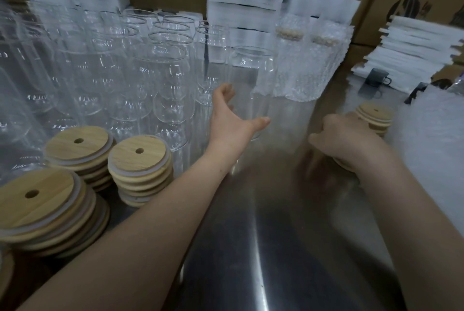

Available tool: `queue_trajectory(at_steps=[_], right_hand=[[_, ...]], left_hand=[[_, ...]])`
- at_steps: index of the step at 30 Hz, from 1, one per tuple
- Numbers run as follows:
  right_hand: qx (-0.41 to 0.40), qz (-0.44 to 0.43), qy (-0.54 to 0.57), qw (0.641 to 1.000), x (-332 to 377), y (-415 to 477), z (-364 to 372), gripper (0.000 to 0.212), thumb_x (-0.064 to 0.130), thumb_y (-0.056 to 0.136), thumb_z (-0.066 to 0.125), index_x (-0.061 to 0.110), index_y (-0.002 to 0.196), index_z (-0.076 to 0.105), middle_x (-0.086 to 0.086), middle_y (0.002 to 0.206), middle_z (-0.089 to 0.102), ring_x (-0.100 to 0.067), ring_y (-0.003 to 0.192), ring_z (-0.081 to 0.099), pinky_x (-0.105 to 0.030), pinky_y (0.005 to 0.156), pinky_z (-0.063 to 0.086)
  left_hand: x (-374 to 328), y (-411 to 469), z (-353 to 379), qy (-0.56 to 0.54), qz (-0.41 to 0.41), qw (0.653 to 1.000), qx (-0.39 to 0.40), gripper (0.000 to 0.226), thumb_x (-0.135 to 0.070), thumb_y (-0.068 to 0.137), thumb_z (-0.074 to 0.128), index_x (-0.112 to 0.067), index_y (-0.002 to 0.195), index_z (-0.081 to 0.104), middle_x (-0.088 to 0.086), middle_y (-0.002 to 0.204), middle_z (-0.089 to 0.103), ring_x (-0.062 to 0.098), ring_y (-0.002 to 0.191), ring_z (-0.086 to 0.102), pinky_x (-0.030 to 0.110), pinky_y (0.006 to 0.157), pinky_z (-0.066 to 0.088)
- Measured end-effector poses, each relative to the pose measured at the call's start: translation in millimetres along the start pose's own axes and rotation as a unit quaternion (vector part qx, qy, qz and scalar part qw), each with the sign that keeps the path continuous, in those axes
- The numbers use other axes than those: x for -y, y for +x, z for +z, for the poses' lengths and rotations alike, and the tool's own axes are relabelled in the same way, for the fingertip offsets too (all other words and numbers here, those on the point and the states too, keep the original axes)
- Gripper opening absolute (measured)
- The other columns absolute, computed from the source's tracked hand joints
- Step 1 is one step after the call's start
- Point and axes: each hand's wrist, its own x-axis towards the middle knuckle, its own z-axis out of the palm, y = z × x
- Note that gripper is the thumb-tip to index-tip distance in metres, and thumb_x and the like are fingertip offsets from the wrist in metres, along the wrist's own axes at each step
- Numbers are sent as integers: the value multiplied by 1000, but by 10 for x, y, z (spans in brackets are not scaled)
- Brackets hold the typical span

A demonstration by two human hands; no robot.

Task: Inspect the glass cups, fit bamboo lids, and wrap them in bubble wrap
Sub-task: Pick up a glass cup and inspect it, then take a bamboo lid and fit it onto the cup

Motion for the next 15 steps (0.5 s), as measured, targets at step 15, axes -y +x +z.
queue_trajectory(at_steps=[15], right_hand=[[-2,-35,-82,996,-196,90,-15,10,10,94,52,3,101,53,-26,117,56,-40,111,55,-32,77,36]], left_hand=[[112,67,10,100,37,992,-66,96,-12,73,84,-18,148,24,3,149,35,17,138,35,40,115,32]])
